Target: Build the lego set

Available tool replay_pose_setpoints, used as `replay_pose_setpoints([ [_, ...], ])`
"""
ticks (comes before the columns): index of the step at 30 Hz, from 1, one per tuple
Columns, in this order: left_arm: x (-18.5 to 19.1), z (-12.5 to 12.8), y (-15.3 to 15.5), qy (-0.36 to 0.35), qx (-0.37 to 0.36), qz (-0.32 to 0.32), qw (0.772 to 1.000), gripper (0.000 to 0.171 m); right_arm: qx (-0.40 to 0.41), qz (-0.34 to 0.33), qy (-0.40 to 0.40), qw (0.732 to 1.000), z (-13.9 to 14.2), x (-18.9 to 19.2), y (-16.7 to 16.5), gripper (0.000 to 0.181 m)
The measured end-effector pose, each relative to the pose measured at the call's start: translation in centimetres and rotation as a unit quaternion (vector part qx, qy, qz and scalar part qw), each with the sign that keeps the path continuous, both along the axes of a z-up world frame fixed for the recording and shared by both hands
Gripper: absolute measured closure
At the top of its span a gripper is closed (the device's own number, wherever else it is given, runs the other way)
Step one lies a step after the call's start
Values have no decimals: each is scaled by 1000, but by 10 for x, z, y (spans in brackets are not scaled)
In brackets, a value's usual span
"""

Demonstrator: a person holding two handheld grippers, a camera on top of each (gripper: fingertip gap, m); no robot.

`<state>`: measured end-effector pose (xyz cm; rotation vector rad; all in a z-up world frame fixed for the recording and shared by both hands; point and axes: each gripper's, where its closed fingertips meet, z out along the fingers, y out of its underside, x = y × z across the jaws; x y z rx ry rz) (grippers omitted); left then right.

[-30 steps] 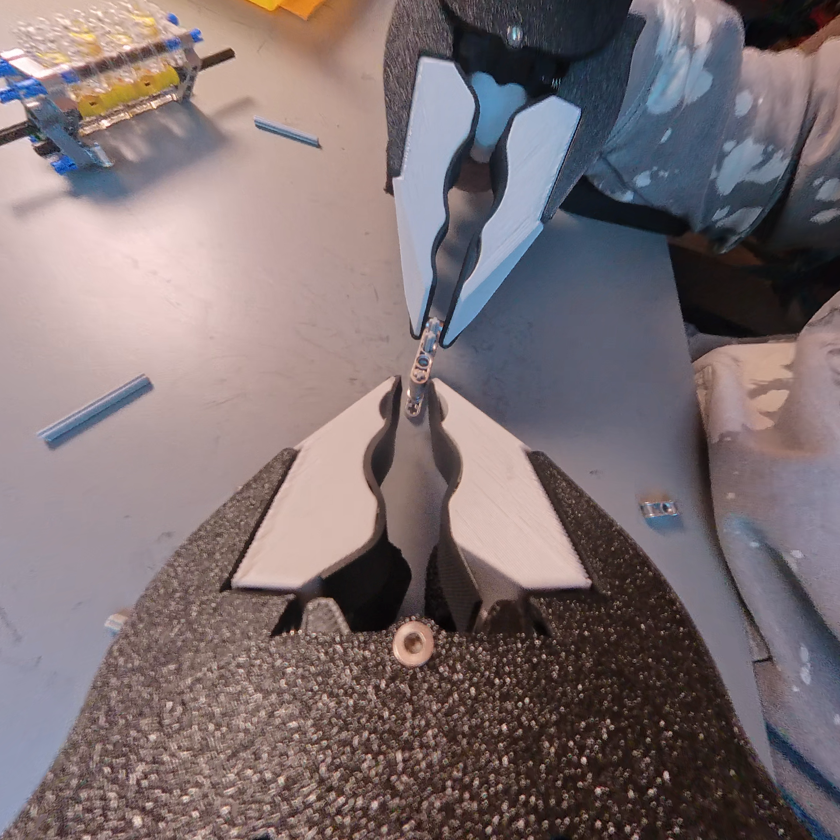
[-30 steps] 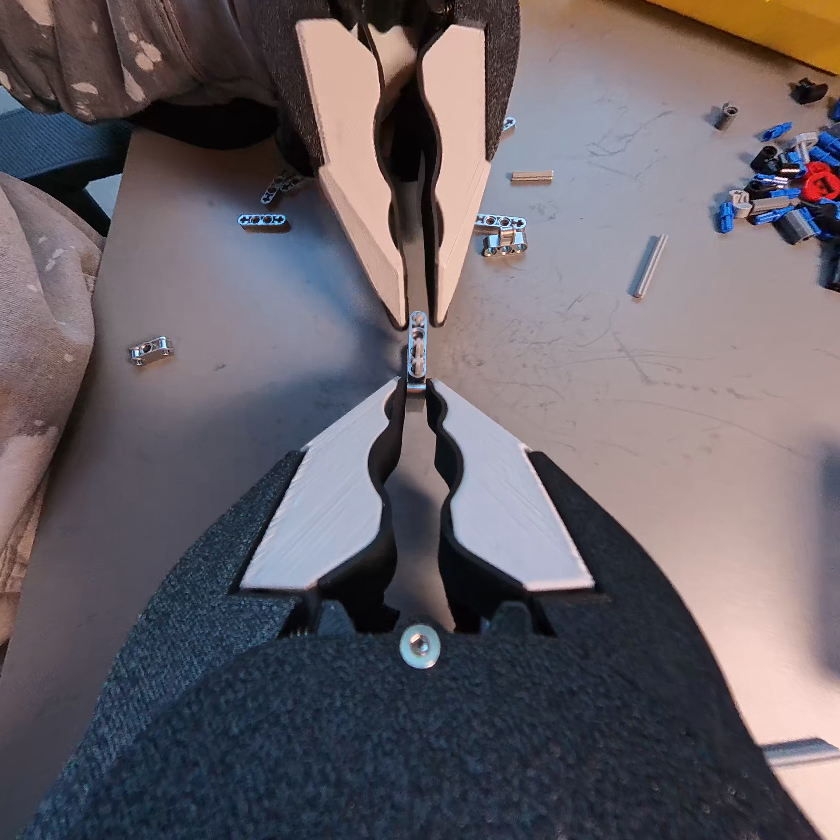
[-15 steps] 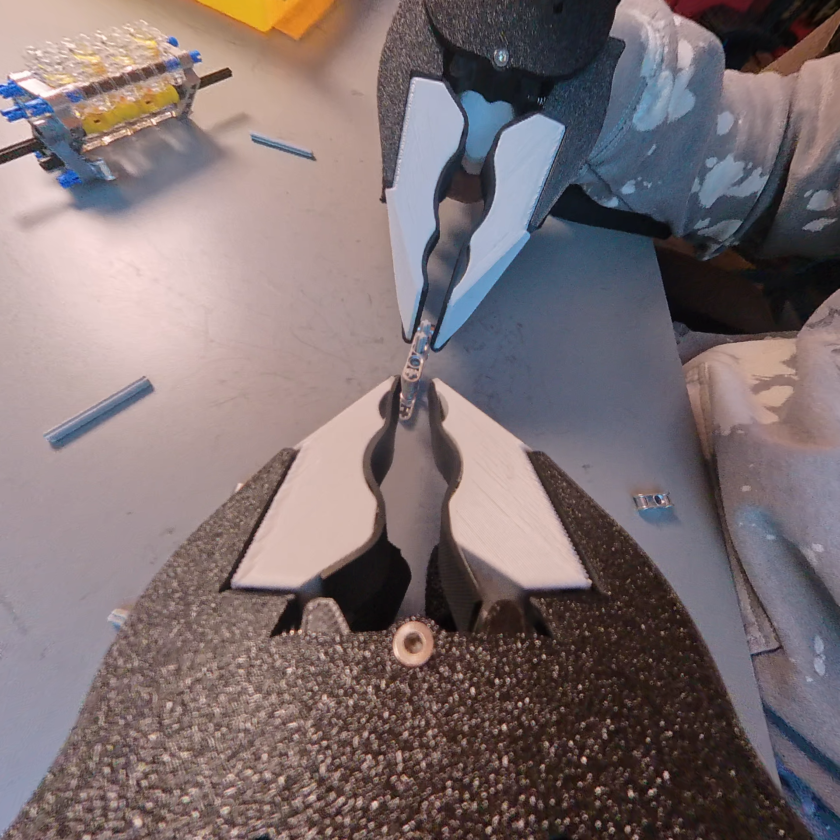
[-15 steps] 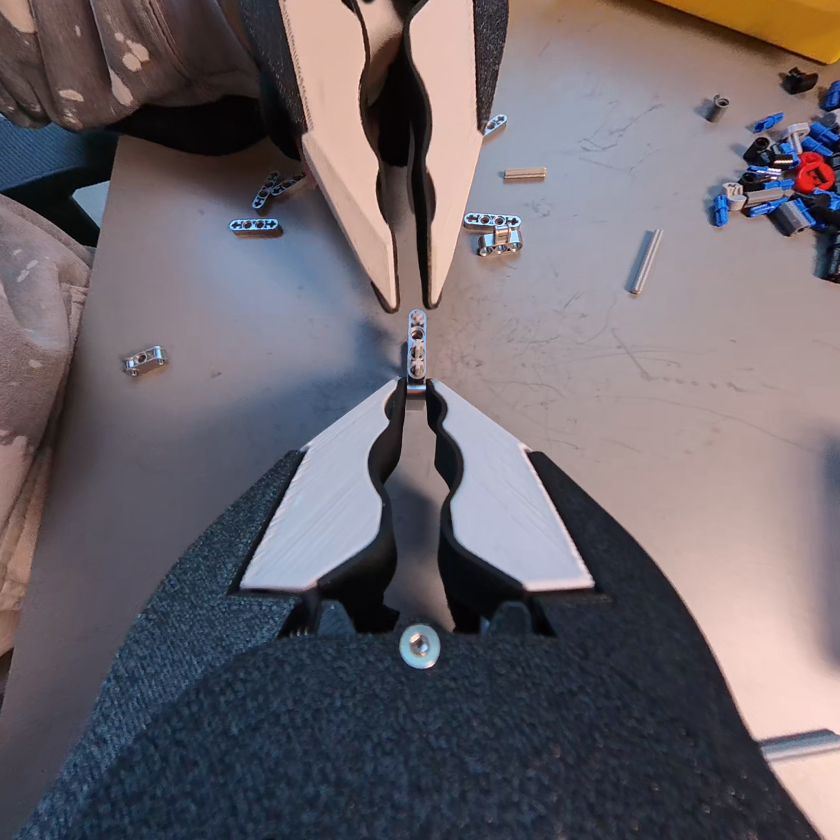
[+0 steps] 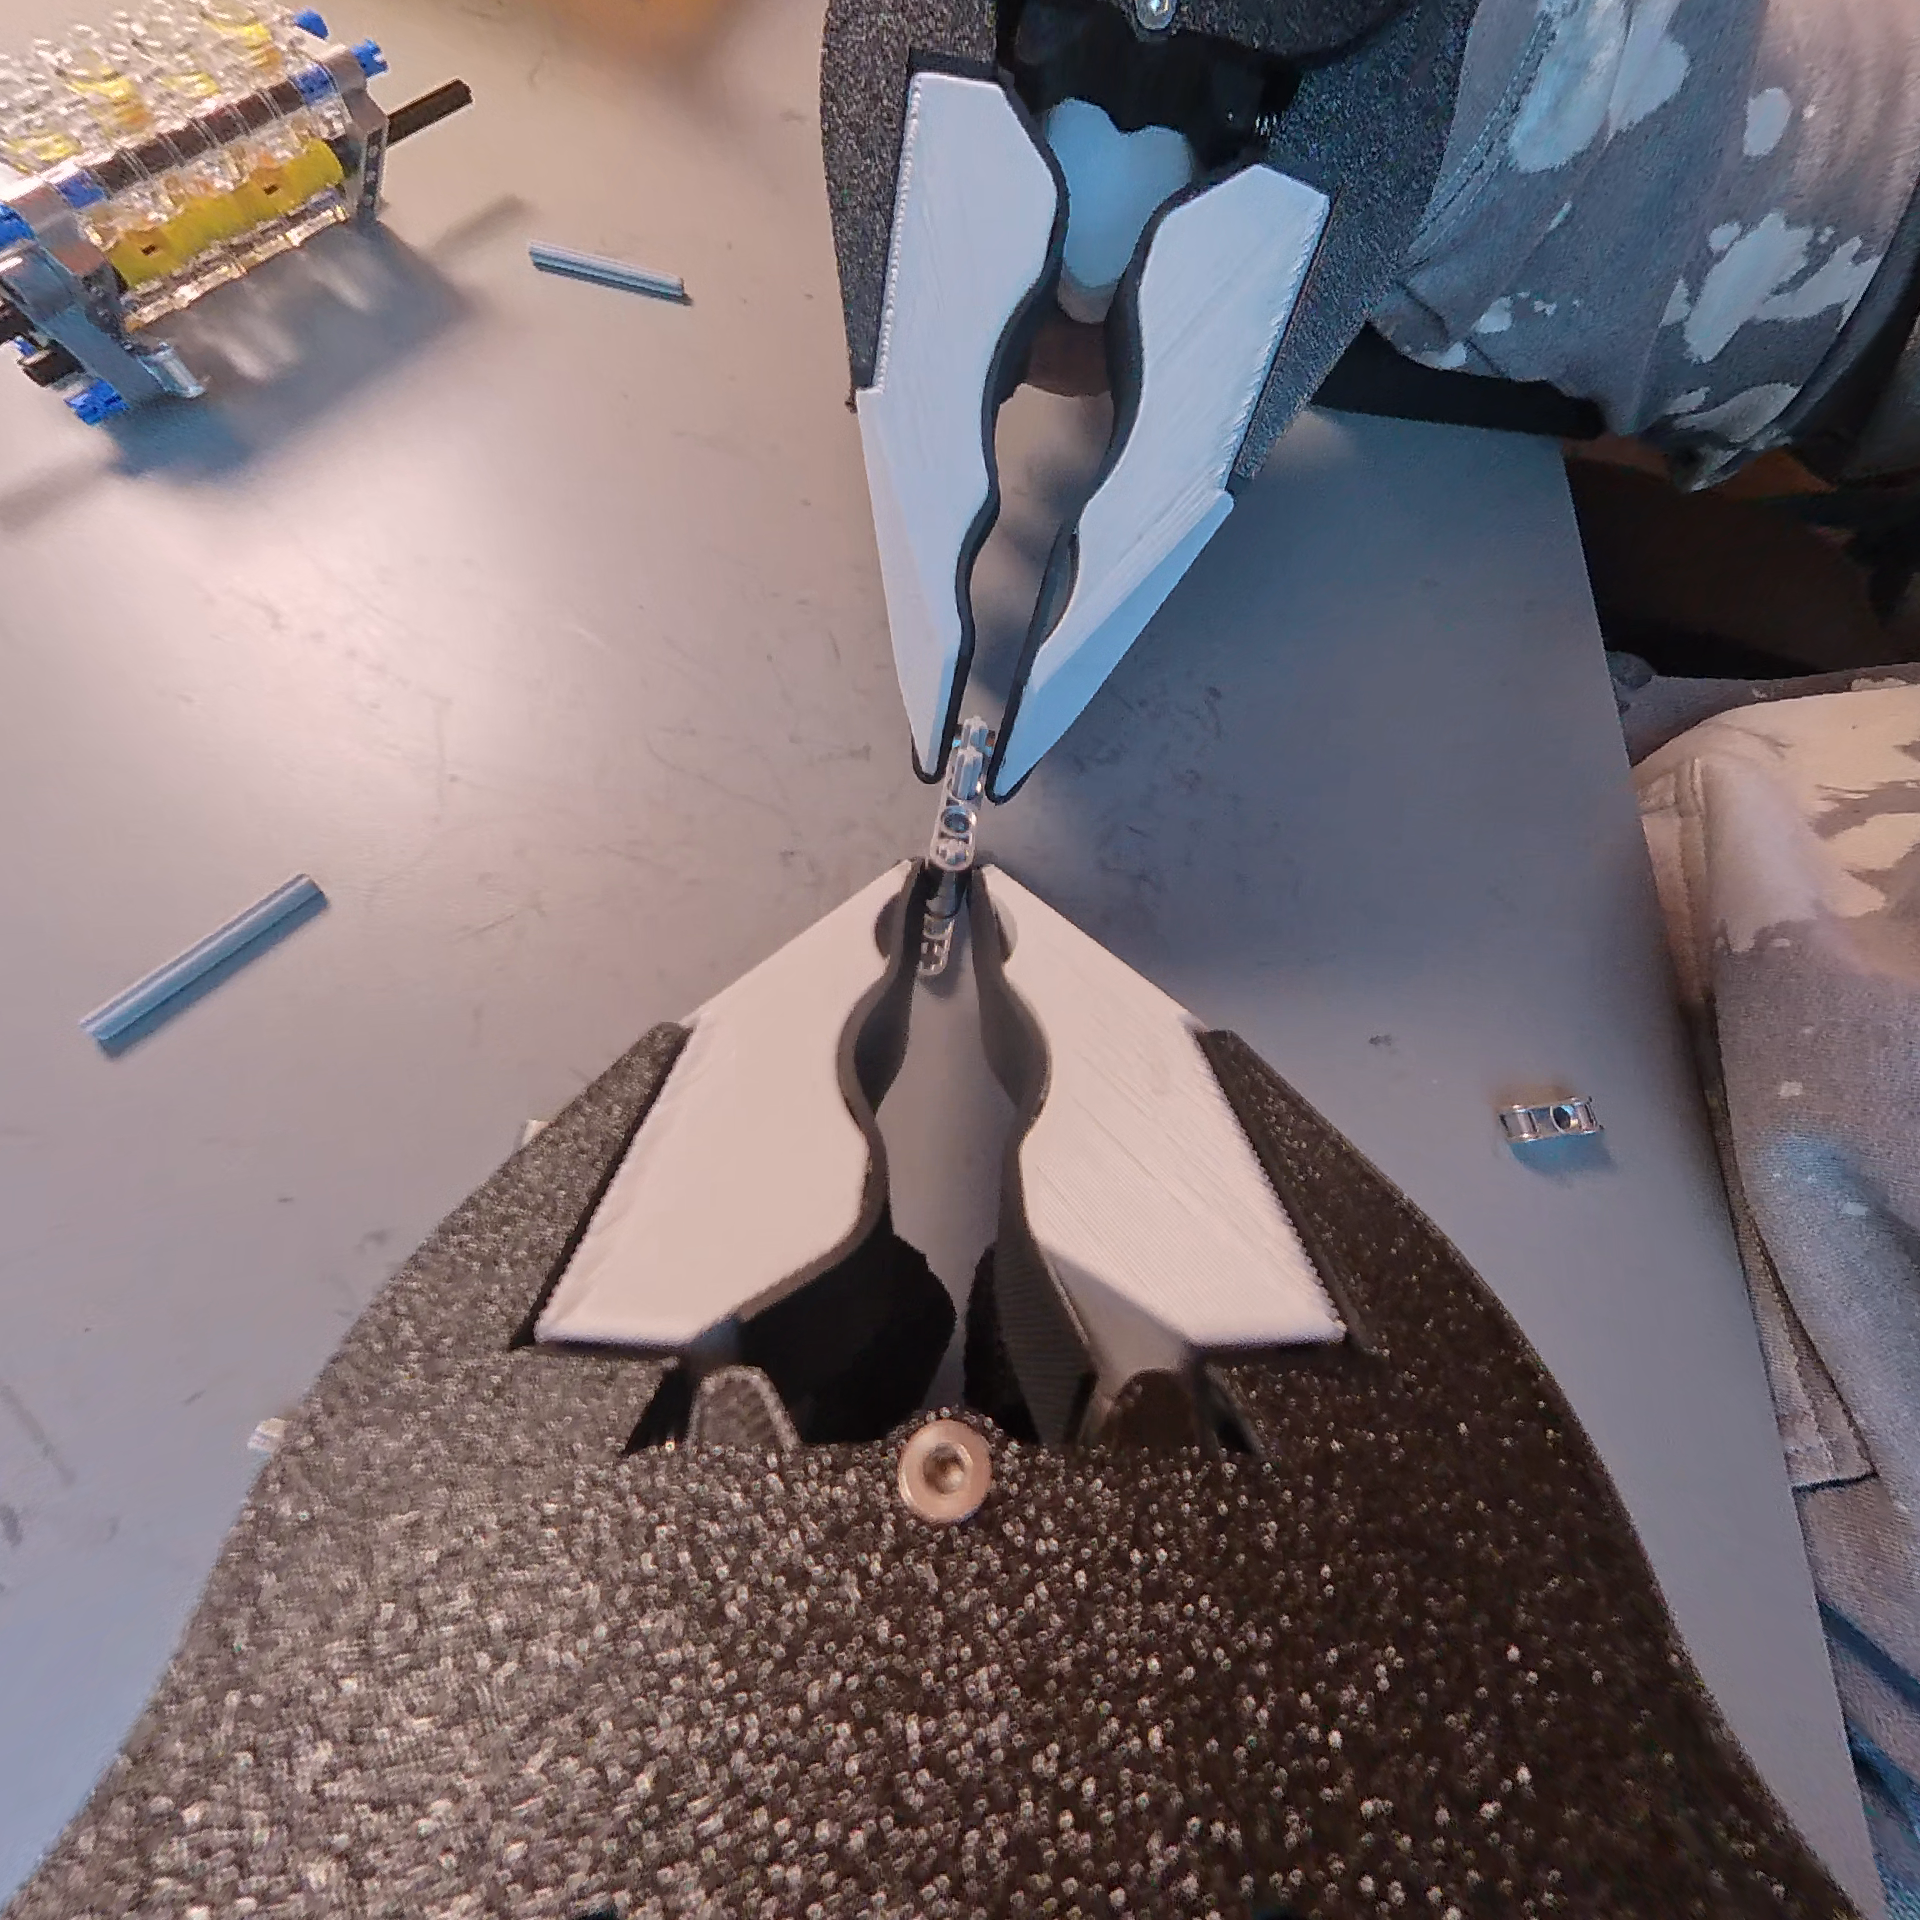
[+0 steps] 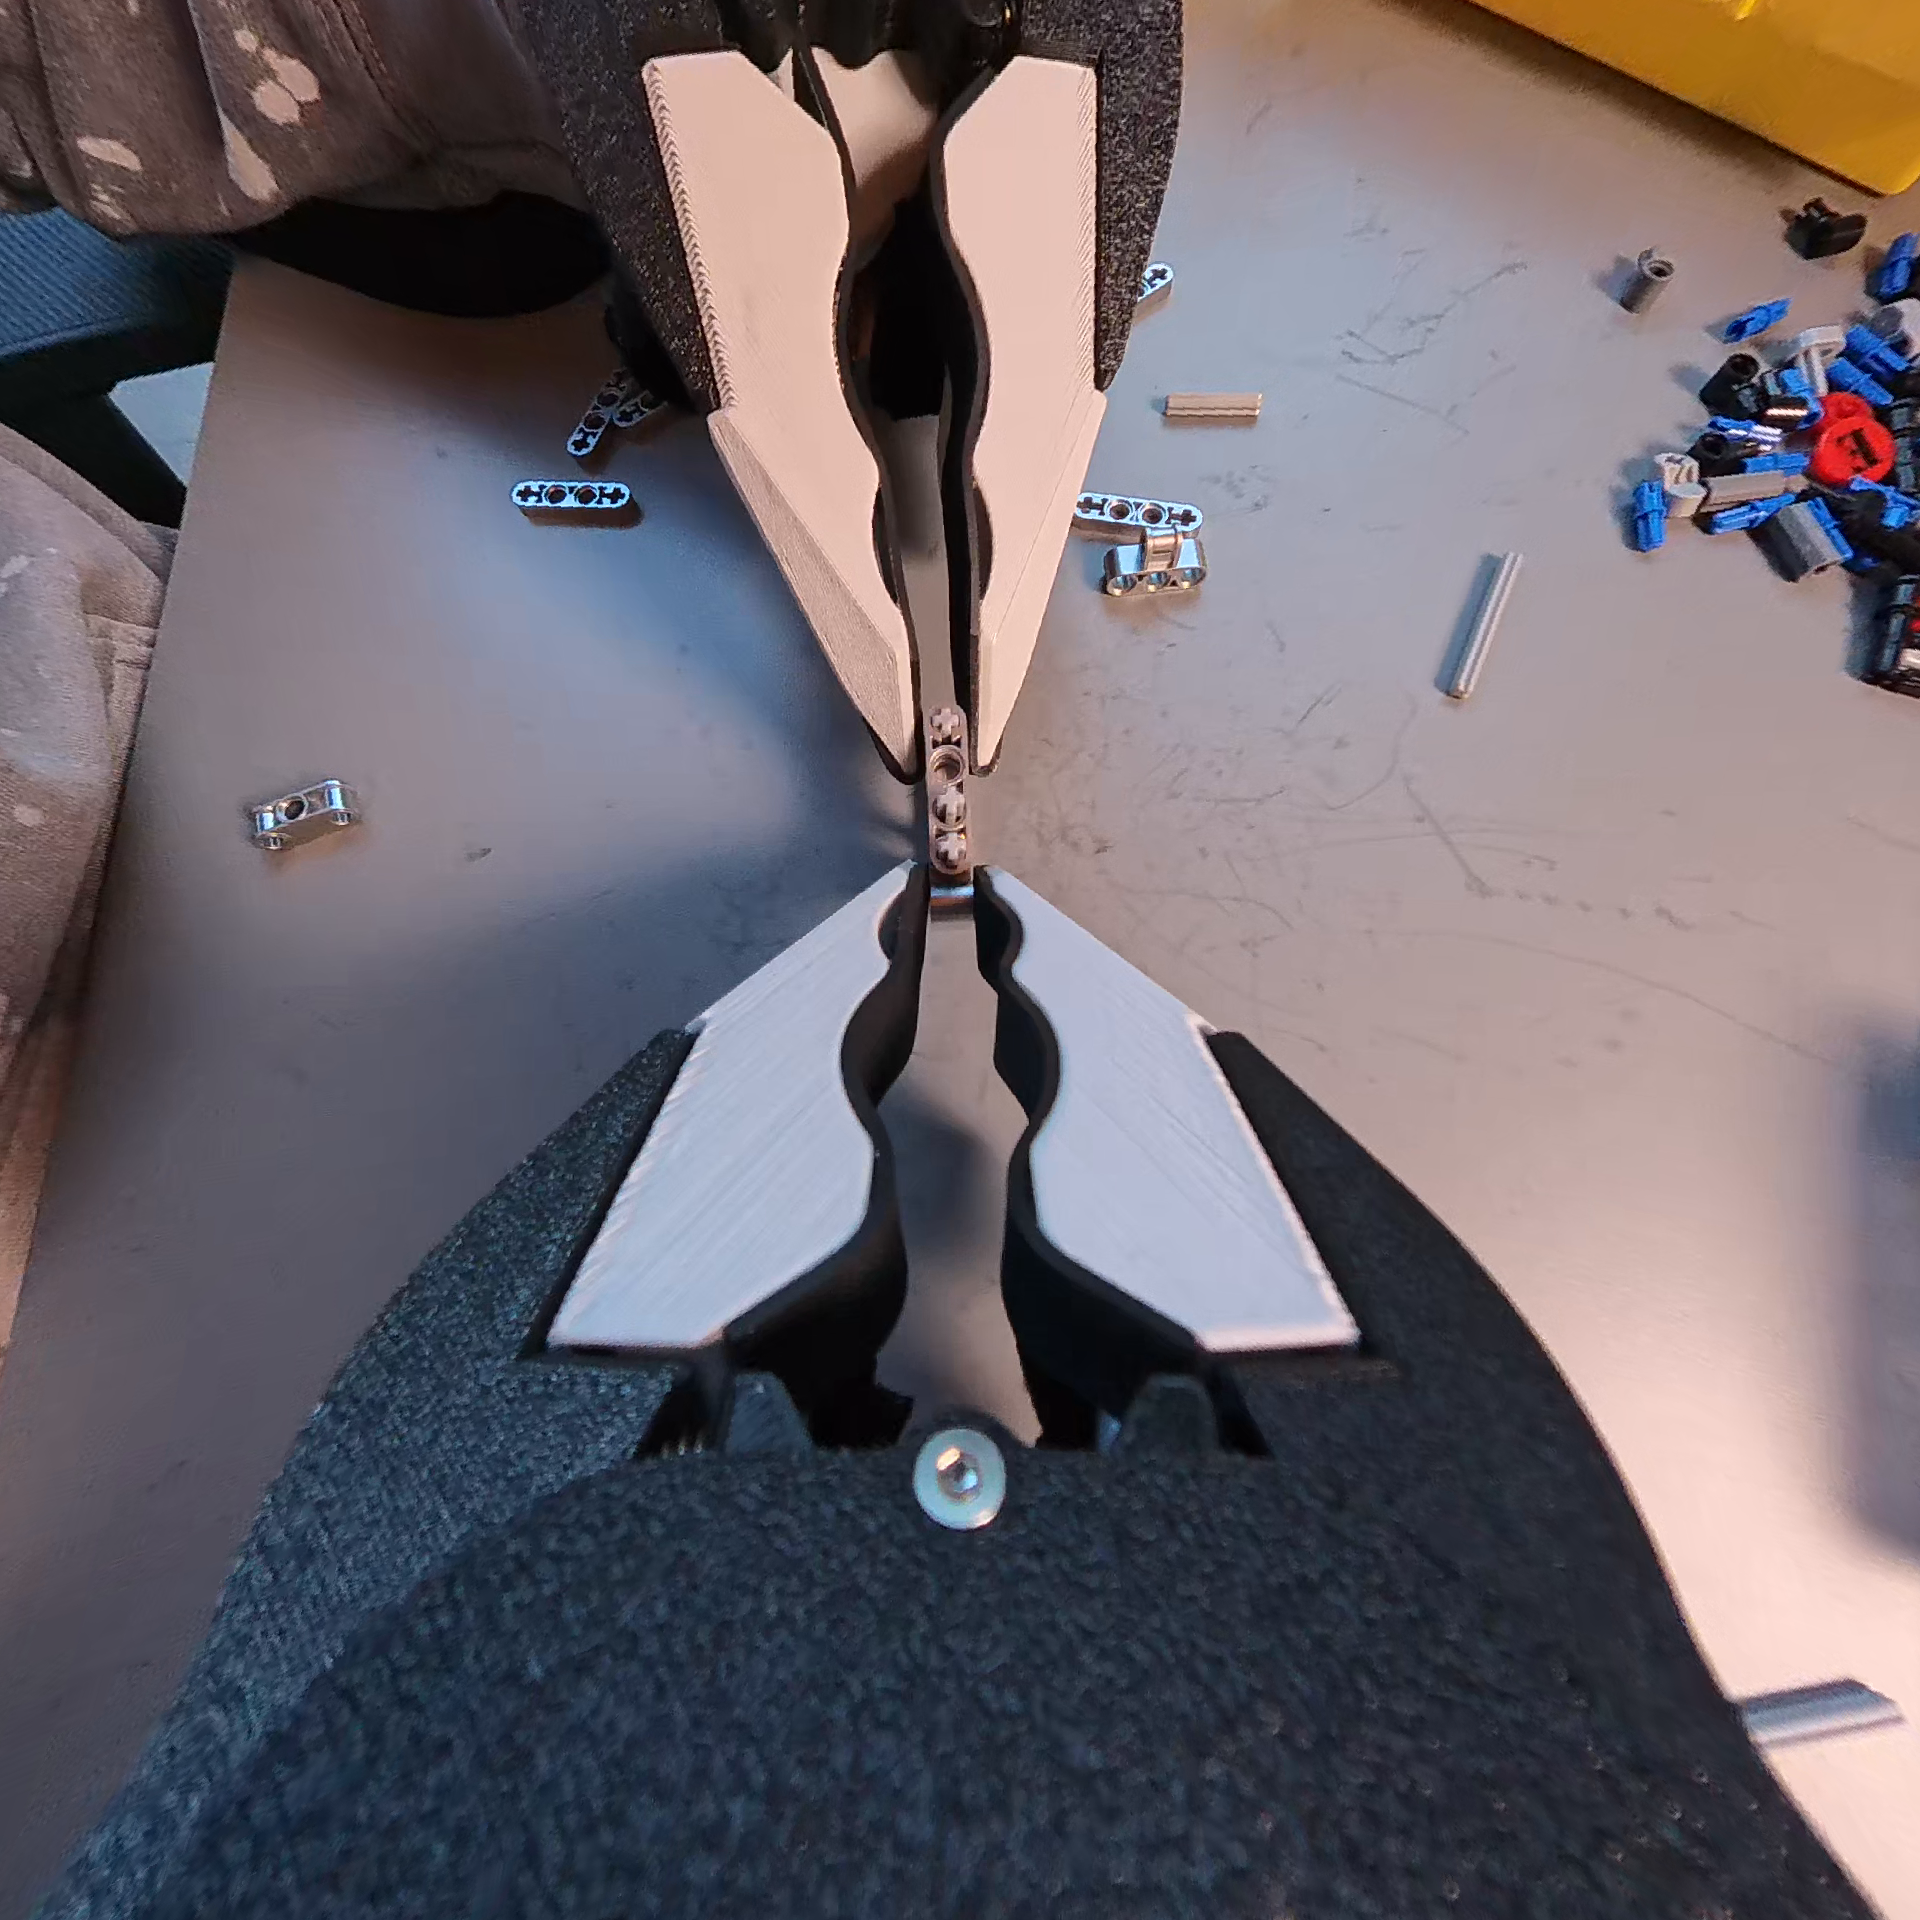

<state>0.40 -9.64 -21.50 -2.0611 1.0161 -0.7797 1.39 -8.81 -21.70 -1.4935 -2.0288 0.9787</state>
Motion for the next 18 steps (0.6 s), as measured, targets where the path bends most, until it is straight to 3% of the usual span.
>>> replay_pose_setpoints([
  [18, -1, -6, -2, 32, 2, -10, 999, 166, 63, 21, 42, 997, 13, -7, 0, 176],
])
